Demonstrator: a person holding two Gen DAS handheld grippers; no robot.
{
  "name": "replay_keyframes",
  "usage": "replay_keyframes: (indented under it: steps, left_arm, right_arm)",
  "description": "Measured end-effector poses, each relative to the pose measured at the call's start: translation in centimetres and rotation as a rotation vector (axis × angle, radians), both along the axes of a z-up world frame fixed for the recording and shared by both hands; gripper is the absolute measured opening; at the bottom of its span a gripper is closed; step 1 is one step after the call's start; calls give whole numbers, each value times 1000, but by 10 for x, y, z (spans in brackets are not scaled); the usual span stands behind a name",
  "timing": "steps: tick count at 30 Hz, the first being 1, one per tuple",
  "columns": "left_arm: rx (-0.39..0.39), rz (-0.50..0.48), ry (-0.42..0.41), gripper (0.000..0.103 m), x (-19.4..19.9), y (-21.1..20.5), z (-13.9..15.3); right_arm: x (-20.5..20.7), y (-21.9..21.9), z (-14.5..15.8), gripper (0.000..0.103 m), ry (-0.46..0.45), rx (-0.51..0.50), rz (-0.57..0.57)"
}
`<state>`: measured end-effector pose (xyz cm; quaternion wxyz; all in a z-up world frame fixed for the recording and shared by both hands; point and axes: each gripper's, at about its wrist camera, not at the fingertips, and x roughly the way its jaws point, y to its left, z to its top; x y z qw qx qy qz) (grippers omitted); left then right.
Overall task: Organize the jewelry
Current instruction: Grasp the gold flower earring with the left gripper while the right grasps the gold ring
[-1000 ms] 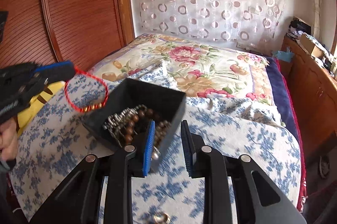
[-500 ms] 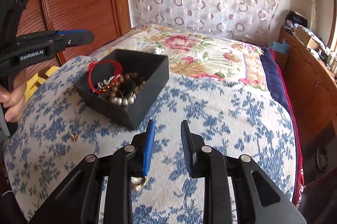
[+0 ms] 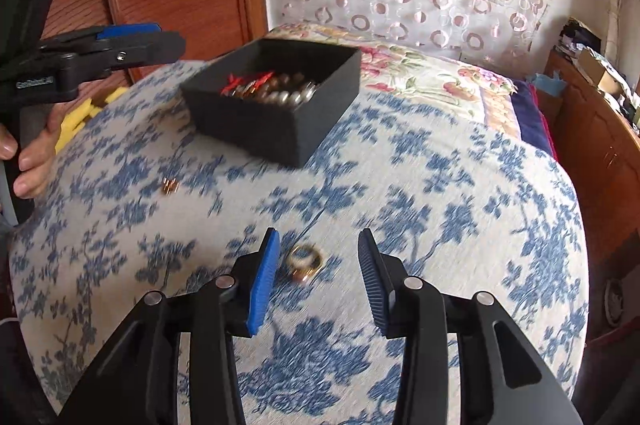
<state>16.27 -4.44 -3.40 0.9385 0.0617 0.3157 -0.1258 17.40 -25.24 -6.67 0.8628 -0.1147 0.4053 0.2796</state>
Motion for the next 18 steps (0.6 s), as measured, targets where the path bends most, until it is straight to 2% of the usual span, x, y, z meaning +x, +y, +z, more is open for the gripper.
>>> replay_keyframes:
  steps: [6, 14, 18]
  left_arm:
    - [11, -28, 51, 89, -18, -2, -21]
    - [48, -36, 166, 89, -21, 0, -63]
    - [51, -40, 202, 89, -21, 3, -73]
  right_arm:
    - [-6, 10, -11, 43, 6, -64, 16]
    - [-5, 5, -13, 43, 11, -34, 10]
    - [-5, 4, -14, 44, 17, -27, 10]
